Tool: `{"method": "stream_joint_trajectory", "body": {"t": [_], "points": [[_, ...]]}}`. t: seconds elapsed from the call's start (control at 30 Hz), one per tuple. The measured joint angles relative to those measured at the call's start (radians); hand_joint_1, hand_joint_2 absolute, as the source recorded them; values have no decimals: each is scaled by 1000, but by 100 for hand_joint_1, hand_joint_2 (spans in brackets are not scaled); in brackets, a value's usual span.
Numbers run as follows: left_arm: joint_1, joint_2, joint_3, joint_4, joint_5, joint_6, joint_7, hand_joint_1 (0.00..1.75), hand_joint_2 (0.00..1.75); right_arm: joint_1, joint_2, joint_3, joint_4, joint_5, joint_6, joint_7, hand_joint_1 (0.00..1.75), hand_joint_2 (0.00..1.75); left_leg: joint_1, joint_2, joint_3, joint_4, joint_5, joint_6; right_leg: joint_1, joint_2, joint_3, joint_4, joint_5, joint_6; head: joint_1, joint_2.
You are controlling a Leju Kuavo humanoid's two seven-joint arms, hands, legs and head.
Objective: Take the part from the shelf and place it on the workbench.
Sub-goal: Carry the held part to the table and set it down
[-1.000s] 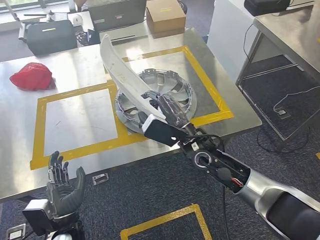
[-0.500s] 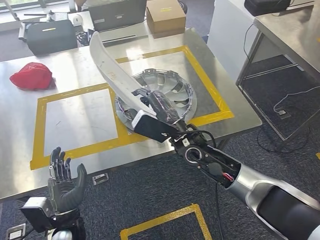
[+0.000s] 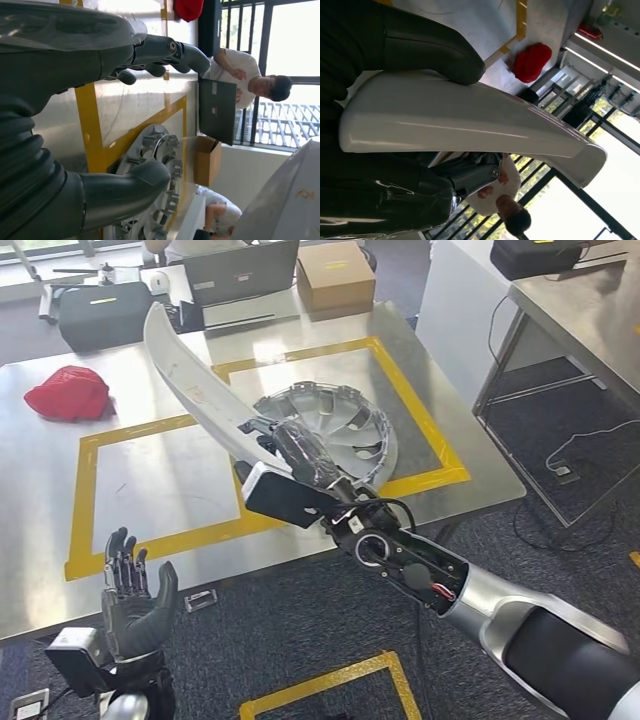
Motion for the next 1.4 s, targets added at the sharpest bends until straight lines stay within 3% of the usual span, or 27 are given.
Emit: {"method": "stream_joint_trajectory", "body": {"t": [0.03,0.07,0.1,0.13,0.2,0.27,0.37,0.43,0.5,0.53,0.57,0.6,0.67,0.73,0.8,0.9,0.93,1.0,1.03,1.07,1.1,1.13,1.2,1.23,1.27,1.4], "points": [[1,-1,0,0,0,0,0,0,175,0,1,4,2,-2,1,0,175,175,3,0,2,1,-3,-3,-5,-1,-31,51,-9,5,3,0],[1,-1,0,1,0,0,0,0,175,0,3,9,4,-4,2,0,175,175,6,-2,4,4,-7,-7,-9,-1,-44,65,1,10,5,0],[2,-1,0,1,0,1,0,0,175,0,3,13,6,-7,2,0,175,175,10,-3,8,7,-13,-12,-13,-2,-34,35,30,14,7,0],[3,-1,0,1,-1,1,1,0,175,-1,4,17,8,-9,2,1,175,175,15,-5,14,12,-22,-19,-18,-3,-7,-31,73,19,11,0],[3,-1,0,1,-2,1,2,0,175,-5,5,24,11,-12,1,0,175,175,17,-7,15,28,-39,-35,-22,-2,55,-160,122,28,20,0],[2,-1,0,2,-3,1,2,0,175,-6,9,32,15,-13,1,1,175,175,15,-8,5,39,-46,-47,-19,1,77,-202,116,20,19,0],[2,-1,-1,3,-4,1,2,0,175,-6,12,39,21,-14,1,1,175,175,18,-5,-1,52,-54,-61,-16,3,79,-201,106,-6,10,0],[-3,-1,-1,4,-4,0,2,0,175,-8,14,41,22,-14,0,-3,175,175,19,2,-42,135,-92,-68,-18,1,89,-204,99,-20,0,0],[-5,-1,-1,7,-4,-2,2,0,175,-7,14,44,27,-15,1,-7,175,175,19,7,-129,285,-143,-70,-14,0,96,-205,92,-30,-13,0],[-5,-1,-1,10,-4,-2,2,0,175,-6,14,47,30,-17,3,-10,175,175,18,7,-170,345,-153,-68,-11,0,100,-205,89,-34,-16,0],[-4,-1,-1,12,-4,-3,2,0,175,-5,14,50,35,-20,5,-13,175,175,18,7,-195,370,-142,-65,-7,0,106,-205,84,-37,-17,0],[-4,-1,-1,14,-4,-3,1,0,175,-6,15,53,38,-23,8,-17,175,175,16,7,-200,351,-109,-59,-4,2,114,-205,79,-39,-18,0],[-5,-1,-1,16,-5,-4,0,0,175,-10,20,57,41,-30,16,-24,175,175,8,7,-159,217,-11,-40,1,4,130,-206,69,-40,-20,0],[-8,-1,-1,16,-6,-4,-2,0,175,-17,29,60,43,-33,22,-29,175,175,-4,8,-113,97,38,-24,4,6,136,-207,61,-35,-21,0],[-9,-2,-1,17,-7,-4,-2,0,175,-23,38,66,45,-33,29,-31,175,175,-11,7,-97,63,32,-19,4,7,136,-211,57,-26,-21,0],[-9,-2,-1,16,-8,-4,-2,0,175,-28,49,74,46,-34,33,-31,175,175,-3,4,-79,43,29,-14,4,2,133,-195,39,-10,-18,0],[-10,-3,-1,16,-8,-6,-1,0,175,-32,51,76,46,-34,35,-31,175,175,1,4,-71,37,27,-11,4,0,115,-155,19,-6,-13,0],[-10,-4,-1,17,-8,-11,-1,0,175,-40,57,83,49,-34,39,-32,175,175,2,5,-61,35,21,-6,2,-2,44,-16,-37,-1,-3,0],[-10,-4,-1,17,-8,-13,0,0,175,-41,59,87,51,-34,42,-32,175,175,2,4,-57,36,17,-5,1,-2,4,51,-55,1,1,0],[-9,-4,-1,17,-8,-14,0,0,175,-41,61,91,54,-34,45,-32,175,175,1,4,-53,37,13,-5,1,-2,-22,87,-54,2,4,0],[-9,-4,-1,17,-8,-15,1,0,175,-41,64,95,58,-34,47,-32,175,175,1,3,-48,39,7,-6,1,-2,-30,83,-33,2,8,0],[-9,-4,-1,17,-8,-16,2,0,175,-42,67,99,61,-34,50,-32,175,175,1,2,-41,42,0,-7,1,-2,-17,37,6,1,13,0],[-10,-4,-1,18,-8,-17,2,0,175,-48,76,107,69,-34,53,-34,175,175,0,0,-30,49,-16,-14,2,-2,39,-98,87,-3,21,0],[-11,-4,-1,18,-8,-17,3,0,175,-54,82,110,74,-34,54,-36,175,175,-2,0,-31,55,-23,-18,3,-1,63,-153,104,-8,23,0],[-12,-4,-1,19,-9,-17,4,0,175,-59,88,114,80,-35,54,-38,175,175,-4,0,-34,59,-26,-22,4,0,76,-181,108,-12,23,0],[-13,-4,-1,19,-10,-16,6,0,175,-67,110,124,100,-43,59,-43,175,175,-5,3,-46,82,-42,-39,1,3,90,-200,92,-31,17,0]]}}
